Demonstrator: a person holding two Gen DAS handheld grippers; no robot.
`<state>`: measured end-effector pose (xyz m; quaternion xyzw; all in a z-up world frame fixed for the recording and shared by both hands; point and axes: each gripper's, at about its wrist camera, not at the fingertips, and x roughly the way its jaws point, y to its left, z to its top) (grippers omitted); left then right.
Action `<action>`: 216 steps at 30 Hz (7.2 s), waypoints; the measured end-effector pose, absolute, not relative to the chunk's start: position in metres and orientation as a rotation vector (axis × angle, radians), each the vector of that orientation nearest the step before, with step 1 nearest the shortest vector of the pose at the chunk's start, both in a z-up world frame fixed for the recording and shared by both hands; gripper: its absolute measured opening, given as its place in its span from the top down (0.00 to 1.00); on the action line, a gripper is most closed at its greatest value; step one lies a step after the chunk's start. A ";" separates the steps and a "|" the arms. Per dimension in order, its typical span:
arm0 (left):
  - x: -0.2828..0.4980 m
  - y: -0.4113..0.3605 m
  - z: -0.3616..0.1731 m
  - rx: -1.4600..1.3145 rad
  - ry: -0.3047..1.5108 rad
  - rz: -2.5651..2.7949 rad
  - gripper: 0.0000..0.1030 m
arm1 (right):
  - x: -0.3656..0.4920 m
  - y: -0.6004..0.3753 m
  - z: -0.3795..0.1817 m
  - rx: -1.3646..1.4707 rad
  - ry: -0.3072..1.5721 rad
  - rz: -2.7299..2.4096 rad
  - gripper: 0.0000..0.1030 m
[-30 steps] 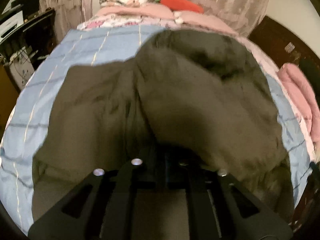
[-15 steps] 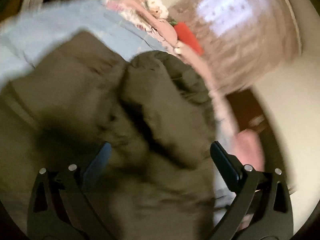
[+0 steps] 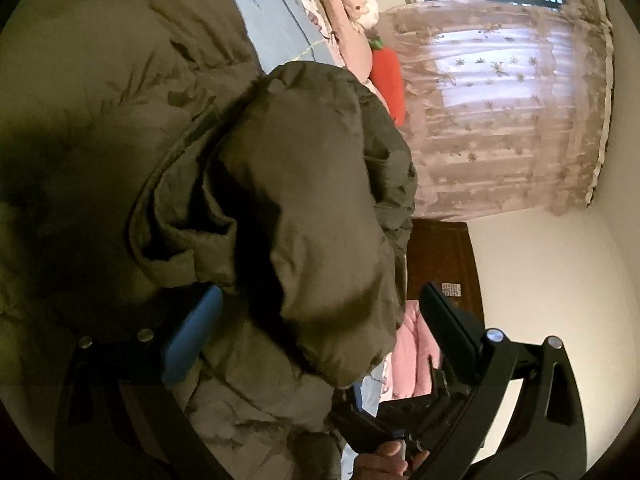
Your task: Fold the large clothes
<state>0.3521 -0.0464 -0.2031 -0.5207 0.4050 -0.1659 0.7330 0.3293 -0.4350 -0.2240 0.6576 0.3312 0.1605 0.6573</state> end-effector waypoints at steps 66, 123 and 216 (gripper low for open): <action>0.319 0.017 -0.239 -1.193 0.902 -0.338 0.38 | 0.293 -0.380 -0.235 1.141 0.856 0.264 0.73; 0.163 0.163 -0.259 -0.852 1.193 -0.588 0.37 | 0.085 -0.491 -0.226 0.960 1.004 0.357 0.64; 0.489 -0.110 -0.215 0.108 0.825 0.074 0.02 | 0.484 -0.286 -0.223 0.099 0.853 -0.037 0.01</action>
